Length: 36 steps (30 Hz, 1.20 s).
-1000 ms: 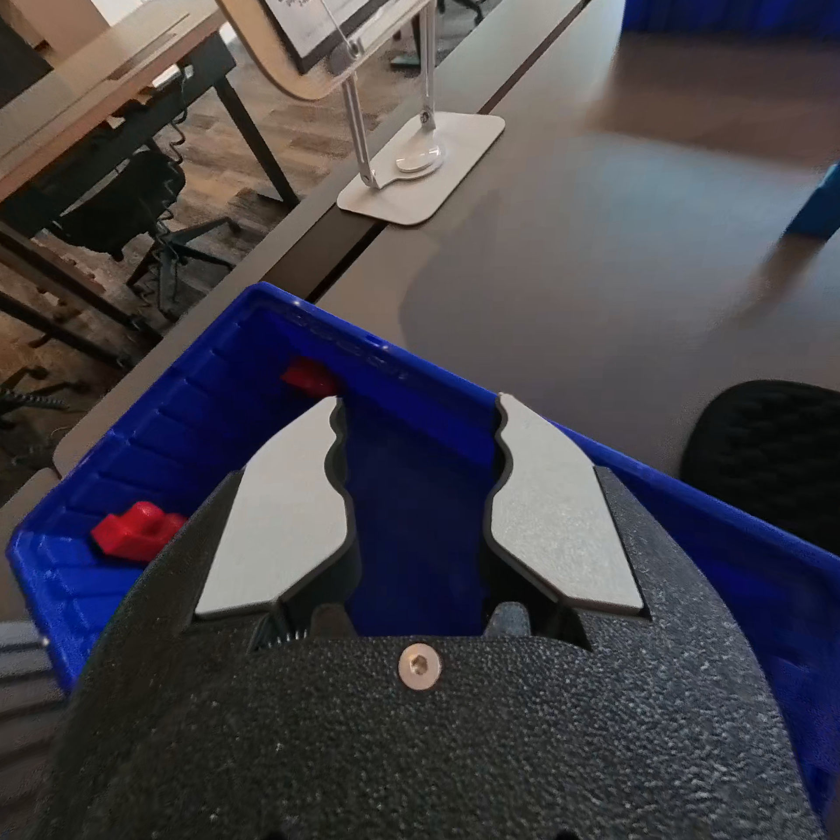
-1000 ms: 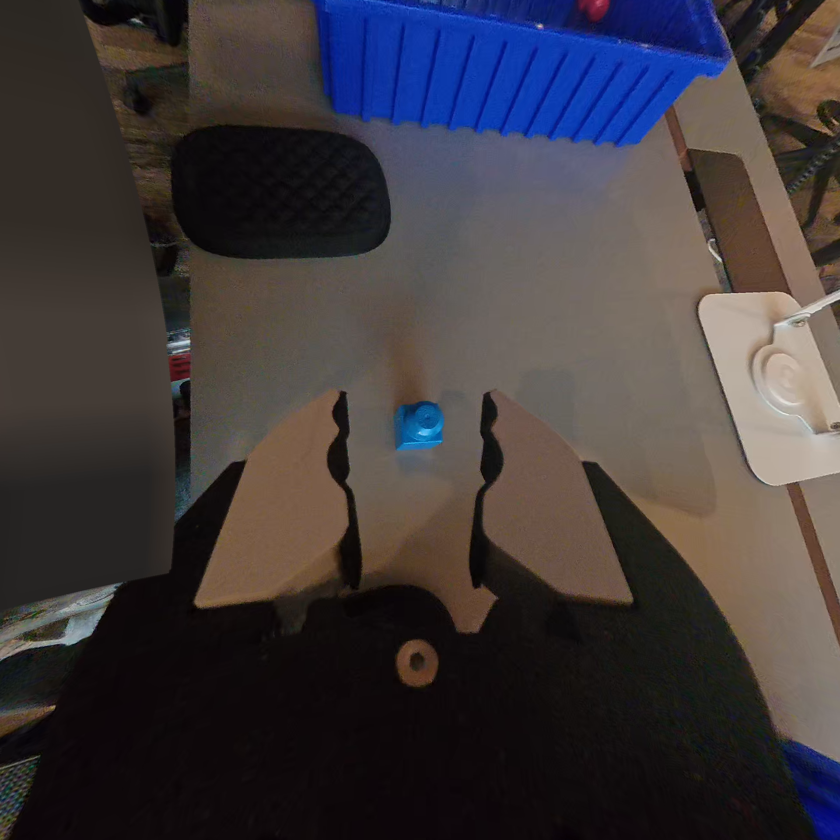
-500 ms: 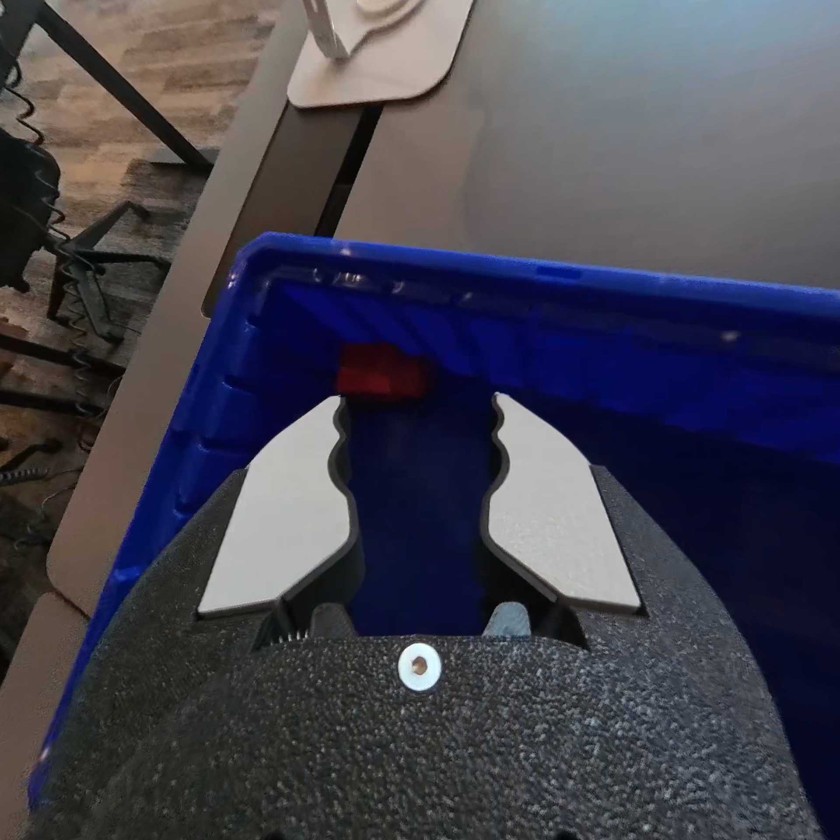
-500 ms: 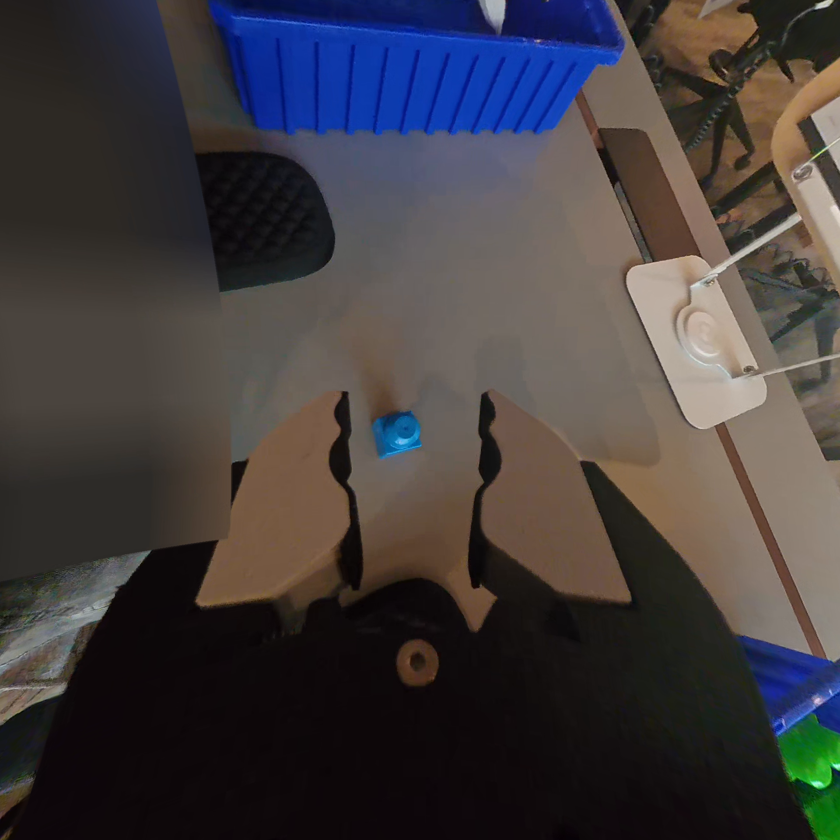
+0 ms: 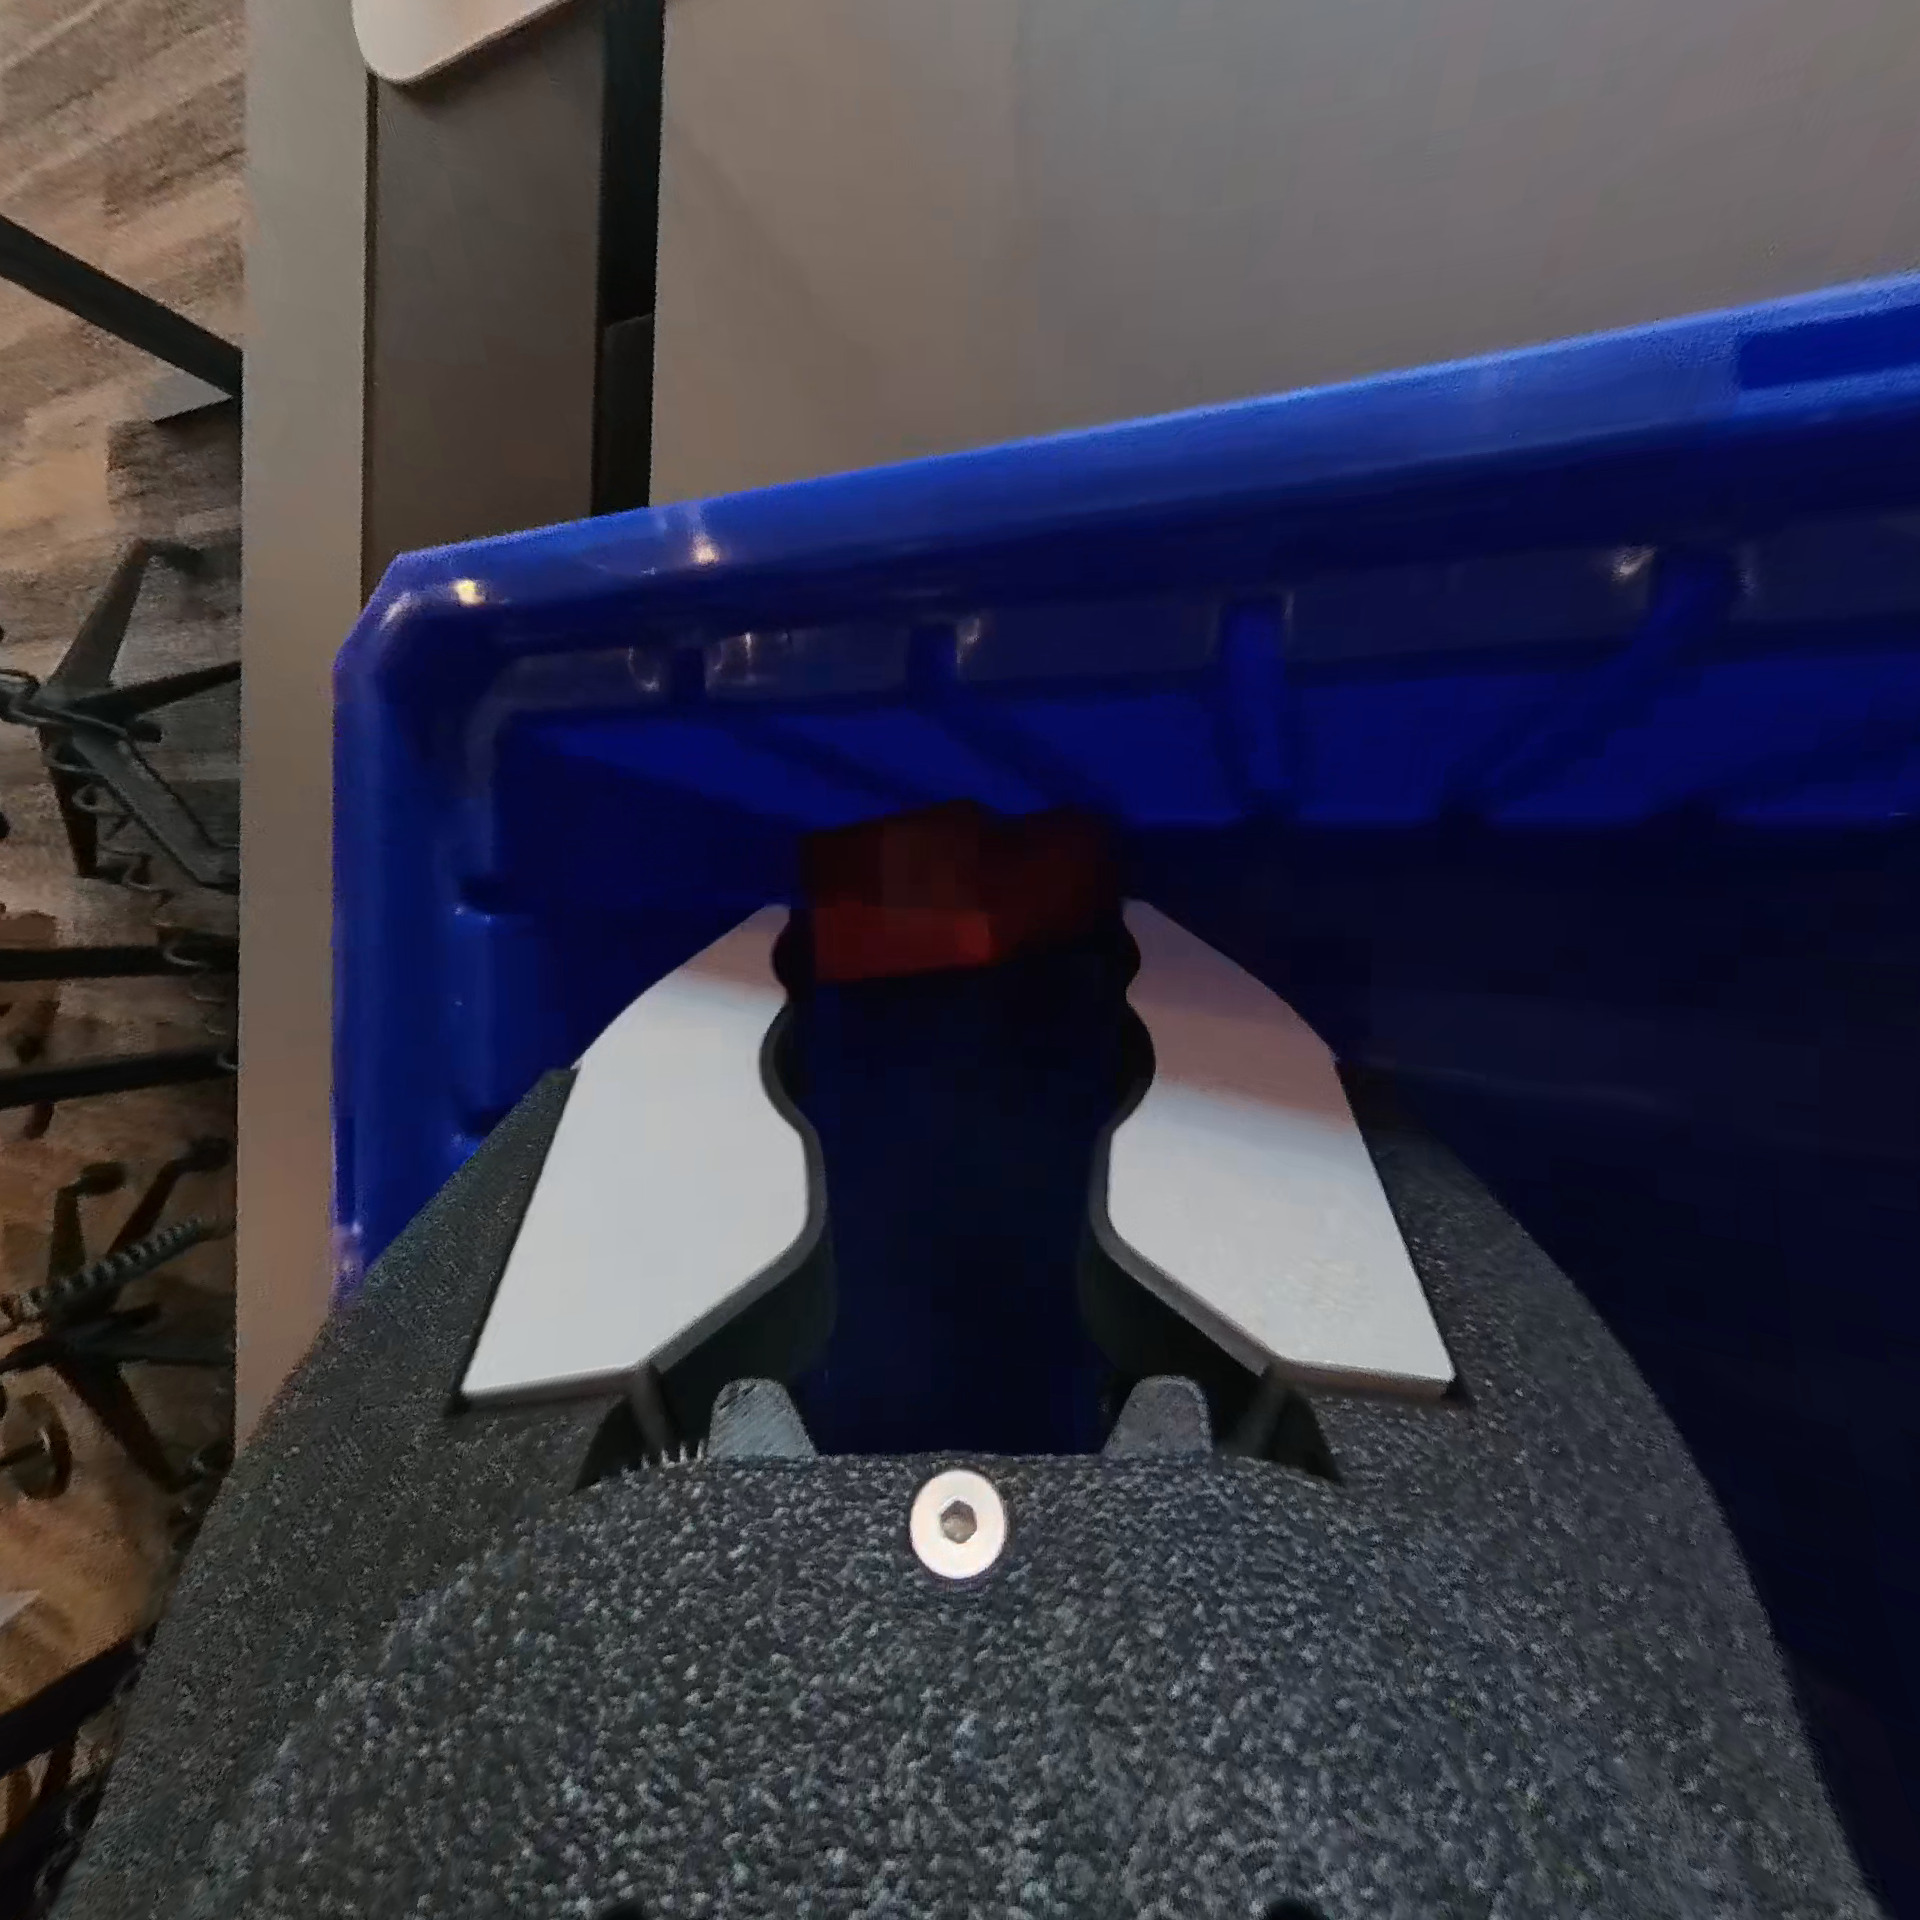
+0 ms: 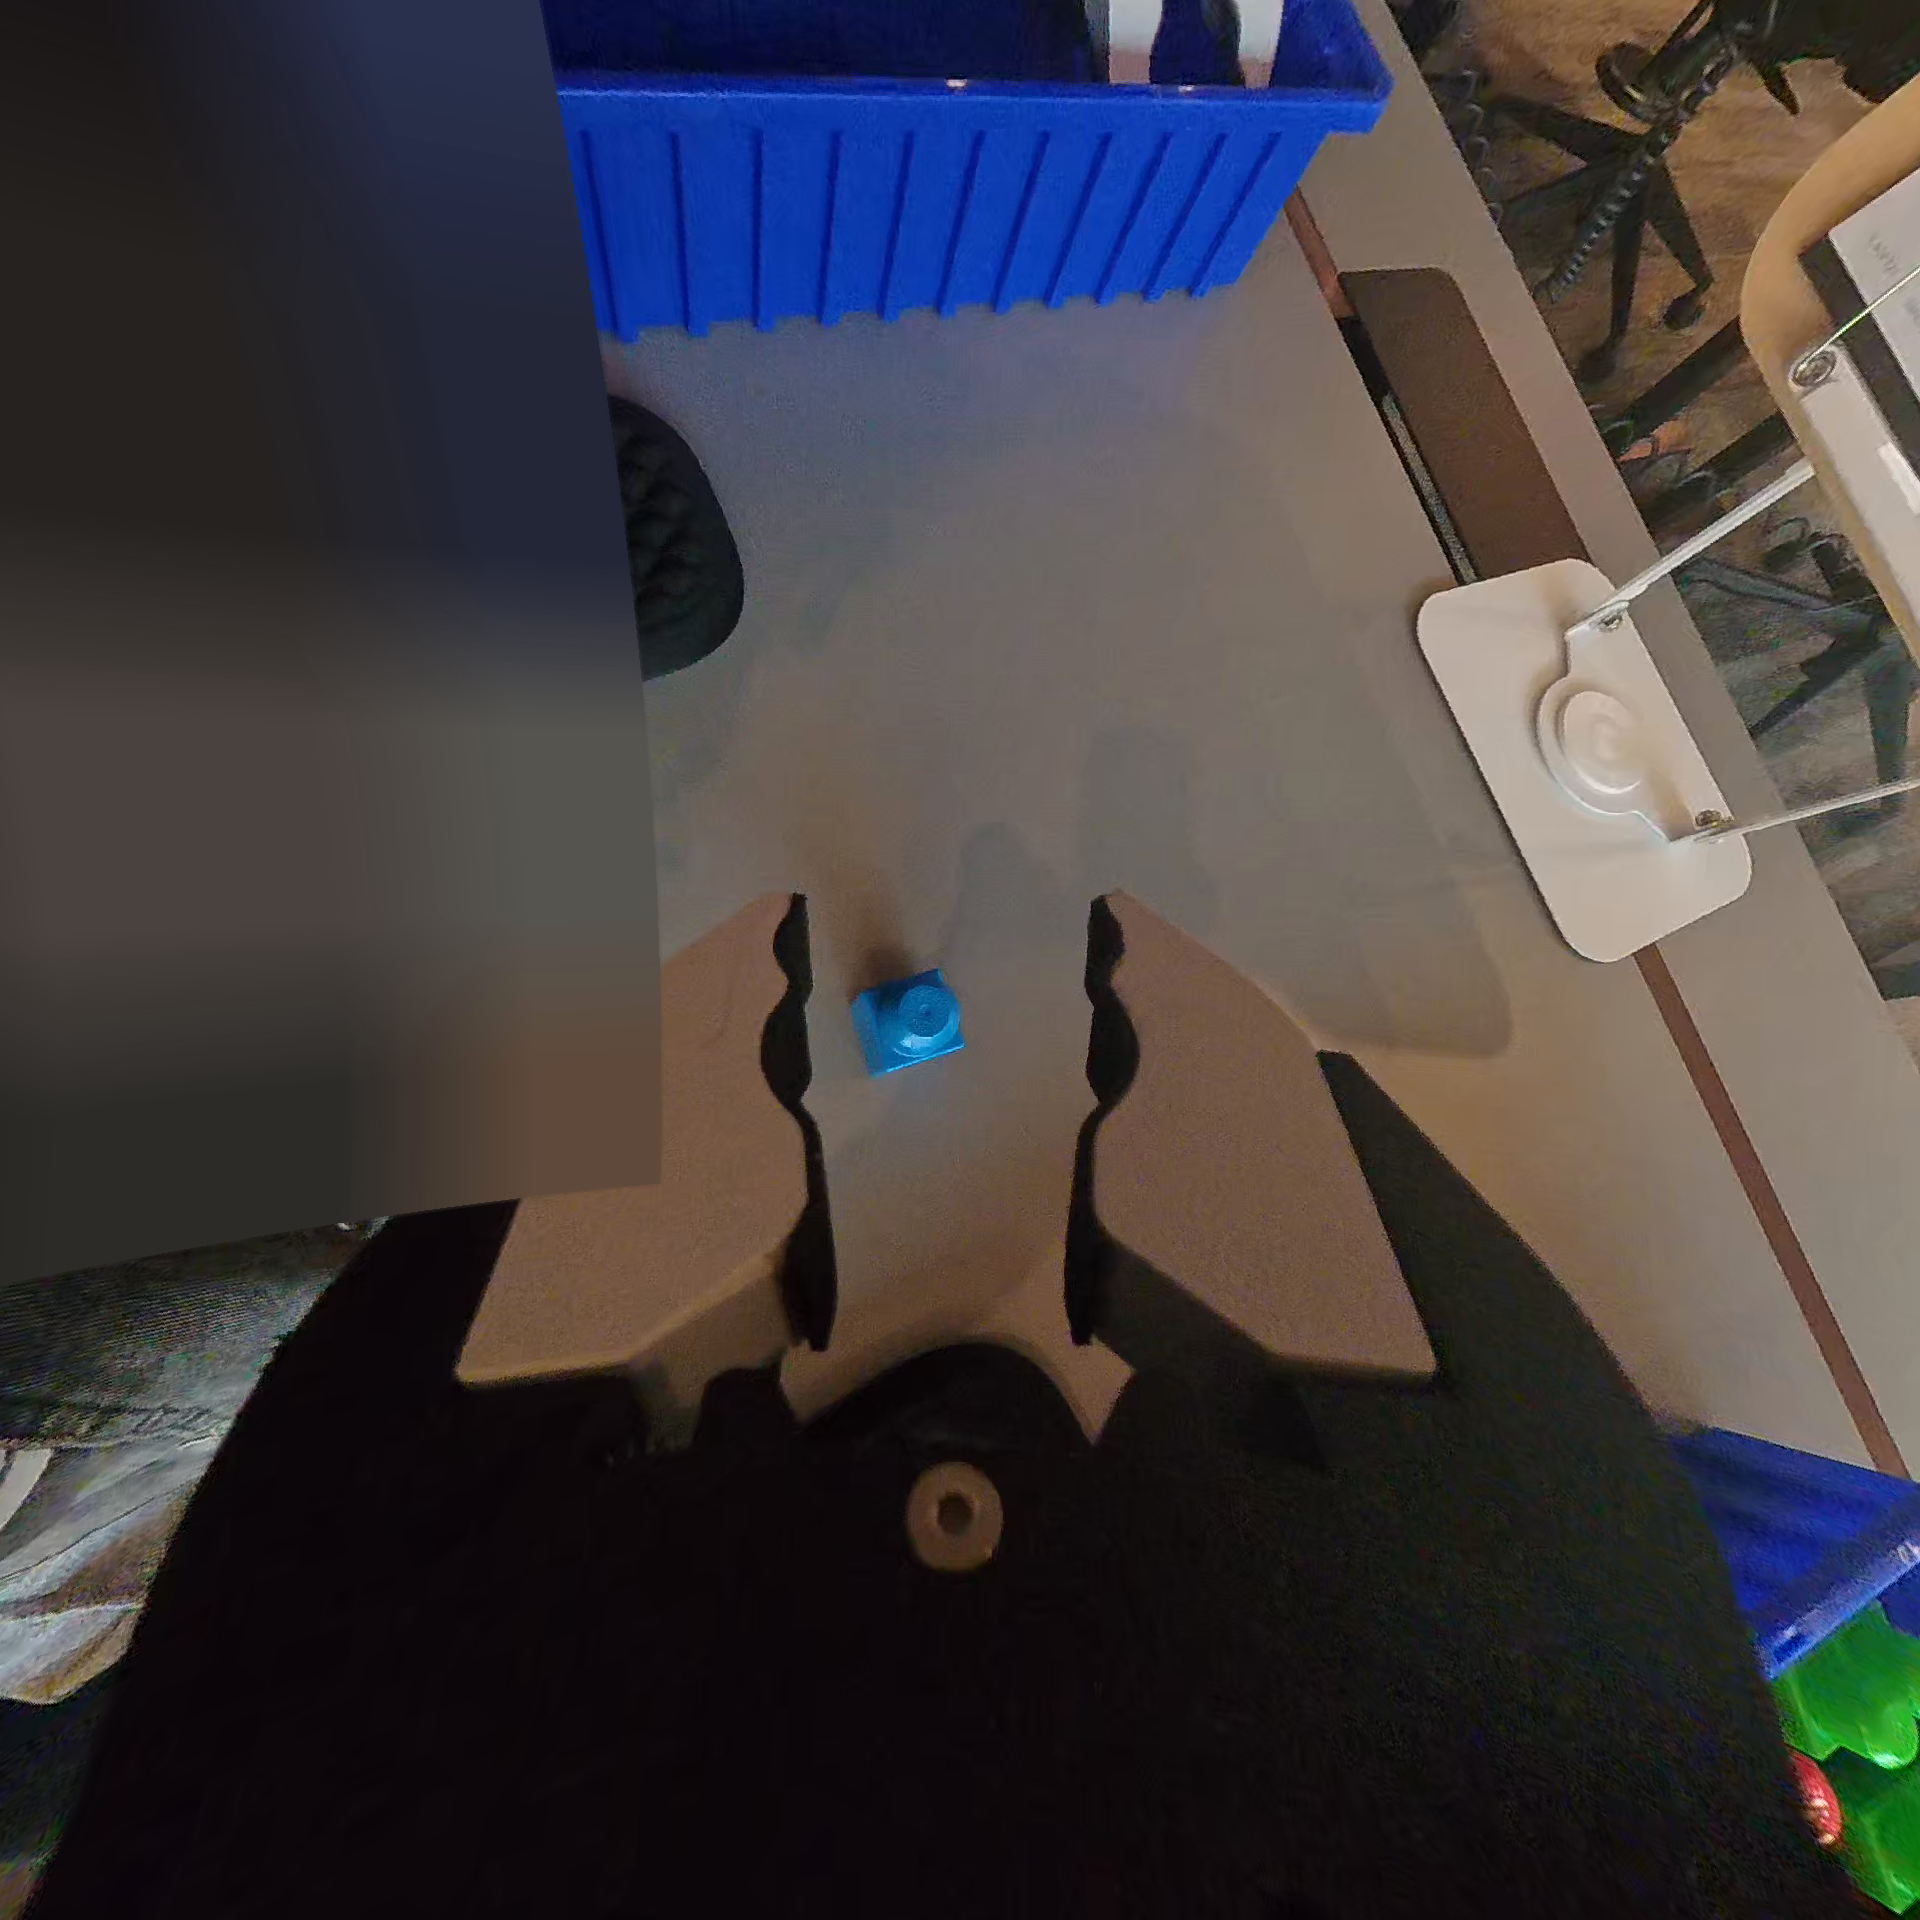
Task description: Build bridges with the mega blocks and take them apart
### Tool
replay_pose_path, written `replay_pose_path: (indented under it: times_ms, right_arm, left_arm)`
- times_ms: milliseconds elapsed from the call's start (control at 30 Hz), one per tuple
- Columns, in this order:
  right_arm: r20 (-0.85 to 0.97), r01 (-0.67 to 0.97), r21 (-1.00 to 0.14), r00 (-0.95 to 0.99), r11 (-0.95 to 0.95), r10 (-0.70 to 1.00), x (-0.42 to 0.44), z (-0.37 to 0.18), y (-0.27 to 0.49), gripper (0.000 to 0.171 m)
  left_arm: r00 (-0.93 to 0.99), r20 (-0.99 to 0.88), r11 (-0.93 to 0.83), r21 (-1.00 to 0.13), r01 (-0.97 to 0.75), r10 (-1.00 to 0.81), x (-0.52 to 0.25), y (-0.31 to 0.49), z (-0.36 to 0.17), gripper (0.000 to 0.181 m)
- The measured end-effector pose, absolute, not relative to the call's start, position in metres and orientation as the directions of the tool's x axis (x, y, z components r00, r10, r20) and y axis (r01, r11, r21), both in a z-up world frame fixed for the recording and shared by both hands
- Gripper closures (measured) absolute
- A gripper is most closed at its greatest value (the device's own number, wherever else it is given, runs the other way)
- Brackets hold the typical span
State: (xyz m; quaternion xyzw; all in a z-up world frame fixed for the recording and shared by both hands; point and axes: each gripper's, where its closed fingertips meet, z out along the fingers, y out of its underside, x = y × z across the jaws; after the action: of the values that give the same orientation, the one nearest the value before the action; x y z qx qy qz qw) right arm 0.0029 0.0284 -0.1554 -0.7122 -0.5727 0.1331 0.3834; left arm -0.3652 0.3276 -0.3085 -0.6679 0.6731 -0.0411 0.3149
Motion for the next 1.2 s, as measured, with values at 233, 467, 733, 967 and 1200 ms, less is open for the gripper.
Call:
replay_pose_path:
  times_ms: [233,467,733,967,1200]
  right_arm:
    - [0.228,0.699,-0.713,0.305,-0.054,0.925,0.001,-0.154,0.027,0.125]
    - [0.221,0.673,-0.739,0.298,-0.04,0.929,-0.002,-0.148,0.024,0.127]
    - [0.217,0.646,-0.763,0.298,-0.029,0.93,0.001,-0.14,0.022,0.129]
    - [0.195,0.623,-0.781,0.307,-0.042,0.931,0.003,-0.14,0.023,0.132]
    - [0.174,0.616,-0.786,0.298,-0.05,0.939,0.001,-0.14,0.022,0.135]
  left_arm:
    - [-0.04,-0.403,0.205,-0.374,-0.905,-0.914,-0.362,0.329,-0.32,0.128]
    - [-0.118,-0.419,0.246,-0.265,-0.932,-0.9,-0.364,0.33,-0.322,0.13]
    - [-0.15,-0.381,0.241,-0.204,-0.949,-0.912,-0.378,0.317,-0.308,0.147]
    - [-0.256,-0.462,0.344,-0.116,-0.932,-0.849,-0.369,0.323,-0.313,0.14]
    - [-0.384,-0.431,0.43,-0.01,-0.903,-0.817,-0.372,0.327,-0.323,0.13]
